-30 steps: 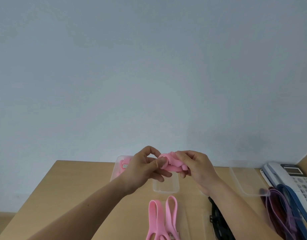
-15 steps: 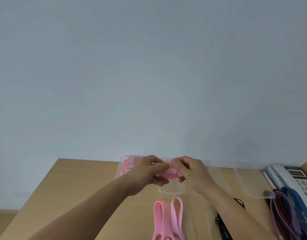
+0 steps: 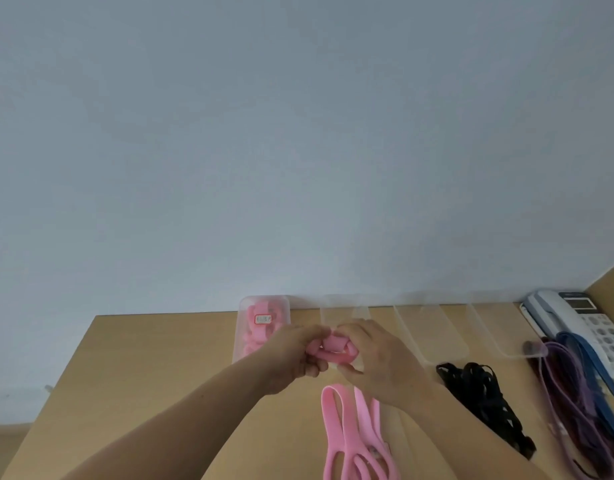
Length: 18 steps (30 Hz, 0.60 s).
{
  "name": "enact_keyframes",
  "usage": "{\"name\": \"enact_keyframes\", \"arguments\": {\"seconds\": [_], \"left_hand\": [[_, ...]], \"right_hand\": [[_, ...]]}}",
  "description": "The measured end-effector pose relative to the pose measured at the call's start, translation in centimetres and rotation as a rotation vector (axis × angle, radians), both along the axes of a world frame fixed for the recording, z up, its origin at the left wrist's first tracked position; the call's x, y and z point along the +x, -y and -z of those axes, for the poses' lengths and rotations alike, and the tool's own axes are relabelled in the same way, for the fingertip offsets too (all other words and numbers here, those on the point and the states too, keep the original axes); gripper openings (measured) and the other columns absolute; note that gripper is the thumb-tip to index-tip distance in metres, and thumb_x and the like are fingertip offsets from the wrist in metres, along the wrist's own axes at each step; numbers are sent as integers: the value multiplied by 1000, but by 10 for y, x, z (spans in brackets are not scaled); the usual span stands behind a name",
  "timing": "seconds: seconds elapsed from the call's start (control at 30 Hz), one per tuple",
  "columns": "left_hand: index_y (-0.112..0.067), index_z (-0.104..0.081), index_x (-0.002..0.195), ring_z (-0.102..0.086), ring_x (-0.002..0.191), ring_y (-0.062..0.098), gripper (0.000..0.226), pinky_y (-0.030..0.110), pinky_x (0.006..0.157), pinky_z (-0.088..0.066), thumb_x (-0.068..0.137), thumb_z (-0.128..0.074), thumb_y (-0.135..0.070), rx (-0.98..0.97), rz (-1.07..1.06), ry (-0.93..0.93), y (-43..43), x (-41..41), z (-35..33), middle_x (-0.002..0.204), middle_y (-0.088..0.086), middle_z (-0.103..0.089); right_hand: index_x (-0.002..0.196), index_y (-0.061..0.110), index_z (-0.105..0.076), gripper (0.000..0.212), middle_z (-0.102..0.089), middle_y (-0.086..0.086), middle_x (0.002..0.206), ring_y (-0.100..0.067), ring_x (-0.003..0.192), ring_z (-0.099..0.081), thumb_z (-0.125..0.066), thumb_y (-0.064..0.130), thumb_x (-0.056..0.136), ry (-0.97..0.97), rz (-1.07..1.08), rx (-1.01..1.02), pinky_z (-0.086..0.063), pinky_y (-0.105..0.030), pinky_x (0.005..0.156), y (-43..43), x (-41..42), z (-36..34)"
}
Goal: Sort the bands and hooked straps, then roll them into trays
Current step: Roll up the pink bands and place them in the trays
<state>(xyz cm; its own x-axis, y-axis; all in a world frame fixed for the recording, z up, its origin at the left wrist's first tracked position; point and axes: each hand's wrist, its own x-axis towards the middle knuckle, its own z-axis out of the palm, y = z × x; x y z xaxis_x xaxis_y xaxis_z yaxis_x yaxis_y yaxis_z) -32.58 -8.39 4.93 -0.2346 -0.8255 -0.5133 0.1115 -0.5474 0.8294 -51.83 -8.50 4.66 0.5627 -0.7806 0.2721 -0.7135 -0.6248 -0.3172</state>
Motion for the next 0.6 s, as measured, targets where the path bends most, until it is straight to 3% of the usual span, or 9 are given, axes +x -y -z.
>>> {"name": "enact_keyframes", "arguments": {"seconds": [0.23, 0.33, 0.47, 0.53, 0.6], "left_hand": [[9, -63, 108, -56, 56, 20, 33, 26, 51, -45, 96, -55, -20, 118, -8, 50, 36, -28, 27, 74, 16, -62], [2, -65, 97, -57, 54, 21, 30, 26, 49, -43, 95, -52, -24, 135, -41, 125, 58, -37, 33, 79, 16, -64], [-11, -55, 86, -56, 62, 21, 23, 33, 59, -45, 96, -47, -30, -76, -92, 628, 90, -40, 50, 82, 5, -59], [-12, -54, 96, -55, 75, 21, 11, 36, 70, -48, 94, -50, -22, -133, -122, 818, 101, -40, 62, 89, 4, -59], [-10, -54, 119, -58, 94, 23, 28, 35, 79, -47, 93, -51, -19, -127, -20, 933, 105, -42, 73, 107, 7, -62]], "right_hand": [[92, 13, -67, 33, -66, 3, 87, -19, 78, -63, -80, 27, 64, -58, -28, -92, -54, -29, 67, 42, -17, 28], [83, 11, -69, 36, -66, 2, 77, -21, 70, -63, -86, 19, 53, -10, -34, -96, -53, -28, 64, 71, -23, 41], [76, 12, -67, 30, -64, 3, 69, -23, 69, -62, -84, 18, 51, -48, -22, -108, -52, -32, 59, 111, -32, 61], [75, 11, -68, 28, -63, 4, 68, -23, 70, -62, -82, 20, 52, -79, 0, -101, -52, -34, 59, 129, -35, 73], [75, 13, -68, 27, -65, 5, 68, -22, 73, -62, -81, 23, 54, -118, 5, -85, -51, -35, 62, 141, -35, 84]]}}
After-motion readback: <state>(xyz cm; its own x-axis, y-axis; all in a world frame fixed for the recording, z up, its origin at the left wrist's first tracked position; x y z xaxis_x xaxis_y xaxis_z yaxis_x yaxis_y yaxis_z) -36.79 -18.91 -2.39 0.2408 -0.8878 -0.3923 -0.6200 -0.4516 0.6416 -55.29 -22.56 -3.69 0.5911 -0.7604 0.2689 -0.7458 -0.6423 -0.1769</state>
